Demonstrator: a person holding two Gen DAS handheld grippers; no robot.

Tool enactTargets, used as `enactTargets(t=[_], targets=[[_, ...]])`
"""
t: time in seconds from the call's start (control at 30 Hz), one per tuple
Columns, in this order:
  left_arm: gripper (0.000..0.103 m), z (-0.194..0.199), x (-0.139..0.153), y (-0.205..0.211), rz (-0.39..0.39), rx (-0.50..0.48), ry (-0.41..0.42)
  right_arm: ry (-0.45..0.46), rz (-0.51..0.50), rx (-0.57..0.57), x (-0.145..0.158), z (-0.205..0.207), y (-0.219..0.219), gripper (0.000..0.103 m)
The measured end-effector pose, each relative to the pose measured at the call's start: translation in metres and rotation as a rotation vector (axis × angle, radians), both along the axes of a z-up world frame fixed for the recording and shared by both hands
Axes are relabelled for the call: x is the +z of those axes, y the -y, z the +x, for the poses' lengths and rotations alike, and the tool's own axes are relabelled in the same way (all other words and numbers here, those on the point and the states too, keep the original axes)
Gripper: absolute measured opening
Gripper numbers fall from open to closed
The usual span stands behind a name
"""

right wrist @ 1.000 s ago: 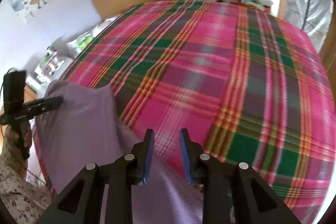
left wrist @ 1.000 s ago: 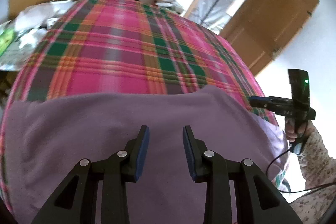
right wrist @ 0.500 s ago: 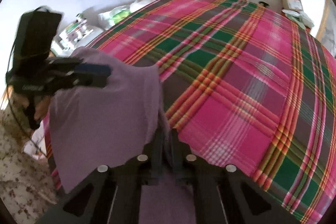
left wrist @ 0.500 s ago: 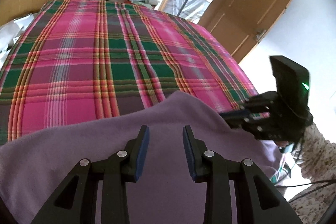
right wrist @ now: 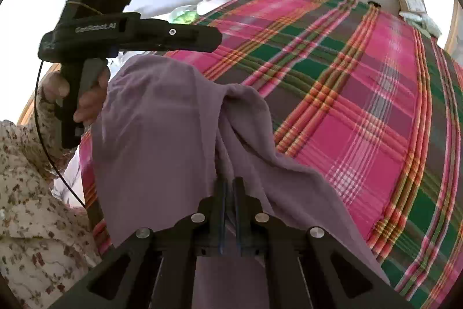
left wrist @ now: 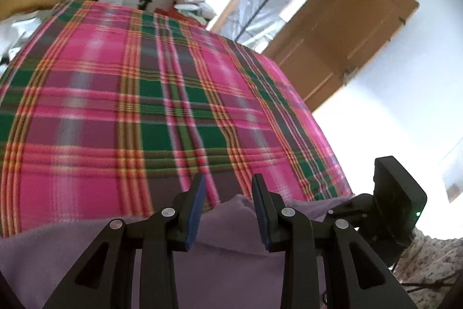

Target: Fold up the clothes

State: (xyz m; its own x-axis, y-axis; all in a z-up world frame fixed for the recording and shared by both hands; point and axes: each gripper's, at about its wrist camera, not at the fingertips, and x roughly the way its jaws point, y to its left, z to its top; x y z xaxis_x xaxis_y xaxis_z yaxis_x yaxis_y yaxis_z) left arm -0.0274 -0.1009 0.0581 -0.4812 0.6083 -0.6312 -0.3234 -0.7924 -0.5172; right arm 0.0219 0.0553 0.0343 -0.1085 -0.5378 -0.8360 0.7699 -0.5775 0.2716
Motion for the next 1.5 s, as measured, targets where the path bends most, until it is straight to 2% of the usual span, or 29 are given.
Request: enactTargets(t=[0.07,0.27,0.4,0.53,0.63,0.7,1.0,1.1,1.23,1.43,1.47,1.5], targets=[[0.034,-0.003,-0.003,-0.014,-0.043,-0.041,0.012,0.017,-0.004,-0.007,0.002,-0.006,-0.002,0.008],[0.034,0.0,-0.021,-0.028,-0.124,-0.092,0.058,-0.048,-0.023,-0.07,0.017,-0.032,-0.008,0.018],[0.034,0.0,-0.02,-0.023,-0.099,-0.078,0.059,-0.009,0.012,-0.108,0.001,-0.06,0.003,0.021],[0.034,0.0,-0.02,-0.017,-0.082,-0.064,0.064,0.027,0.024,-0.036,-0.013,-0.066,0.025,0.022],[0.034,0.0,-0.021,-0.012,-0.071,-0.054,0.069,0.015,0.033,0.016,-0.014,-0.062,0.039,0.023],[0.034,-0.002,-0.021,-0.01,-0.058,-0.047,0.066,0.025,0.032,0.018,-0.015,-0.063,0.044,0.023],[0.034,-0.002,-0.025,0.004,-0.021,-0.006,0.074,0.067,-0.027,0.025,-0.013,-0.066,0.032,0.023],[0.034,-0.001,-0.028,0.009,-0.004,0.007,0.081,0.082,-0.048,0.049,-0.011,-0.063,0.034,0.03],[0.034,-0.001,-0.032,0.01,-0.004,0.011,0.091,0.079,-0.013,0.038,-0.018,-0.063,0.038,0.03],[0.034,-0.001,-0.036,0.013,0.006,0.018,0.099,0.076,-0.037,-0.014,-0.02,-0.073,0.044,0.03],[0.034,-0.001,-0.036,0.013,0.007,0.018,0.099,0.064,-0.03,-0.01,-0.02,-0.073,0.047,0.028],[0.034,-0.001,-0.036,0.012,0.008,0.016,0.099,0.055,-0.021,-0.002,-0.02,-0.072,0.05,0.015]])
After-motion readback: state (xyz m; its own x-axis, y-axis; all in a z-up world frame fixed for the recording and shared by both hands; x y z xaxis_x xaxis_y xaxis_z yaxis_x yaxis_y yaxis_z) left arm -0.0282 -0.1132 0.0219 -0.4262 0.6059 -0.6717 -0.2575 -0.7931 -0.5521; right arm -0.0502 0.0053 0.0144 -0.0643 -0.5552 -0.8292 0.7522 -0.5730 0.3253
